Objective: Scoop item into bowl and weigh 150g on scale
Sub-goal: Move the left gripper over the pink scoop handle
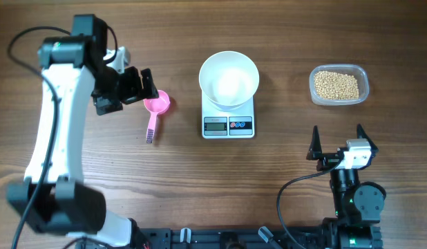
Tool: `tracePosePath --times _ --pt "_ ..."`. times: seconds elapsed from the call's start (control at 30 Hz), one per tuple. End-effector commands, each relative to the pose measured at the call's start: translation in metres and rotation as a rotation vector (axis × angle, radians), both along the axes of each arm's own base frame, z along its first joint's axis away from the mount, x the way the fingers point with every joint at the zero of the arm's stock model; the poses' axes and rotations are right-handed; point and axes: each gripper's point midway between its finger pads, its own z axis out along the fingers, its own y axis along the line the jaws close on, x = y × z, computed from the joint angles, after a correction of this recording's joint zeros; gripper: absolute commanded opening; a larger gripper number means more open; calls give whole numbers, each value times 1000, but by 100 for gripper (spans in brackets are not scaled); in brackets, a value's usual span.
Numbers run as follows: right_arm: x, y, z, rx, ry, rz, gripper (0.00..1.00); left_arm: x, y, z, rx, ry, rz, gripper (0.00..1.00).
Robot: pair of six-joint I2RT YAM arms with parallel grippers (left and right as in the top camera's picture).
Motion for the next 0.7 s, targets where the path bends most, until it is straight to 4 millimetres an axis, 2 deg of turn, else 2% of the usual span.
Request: tracePosePath --times 0.0,0.13,0.3,0.53,0.67 --pt "0 -1 1 14 -8 -8 100 8 2 -15 0 22 -85 100" --pt "0 -1 1 14 -8 -8 100 20 13 -29 -51 20 -93 100" --pt "0 -1 1 14 -8 -8 100 12 16 -45 -201 63 -66 100" --pt "0 -1 1 14 -8 -8 100 -4 13 -101 -225 104 -91 100" --pt "0 -1 1 14 -8 -8 100 1 12 -132 -238 116 -22 100"
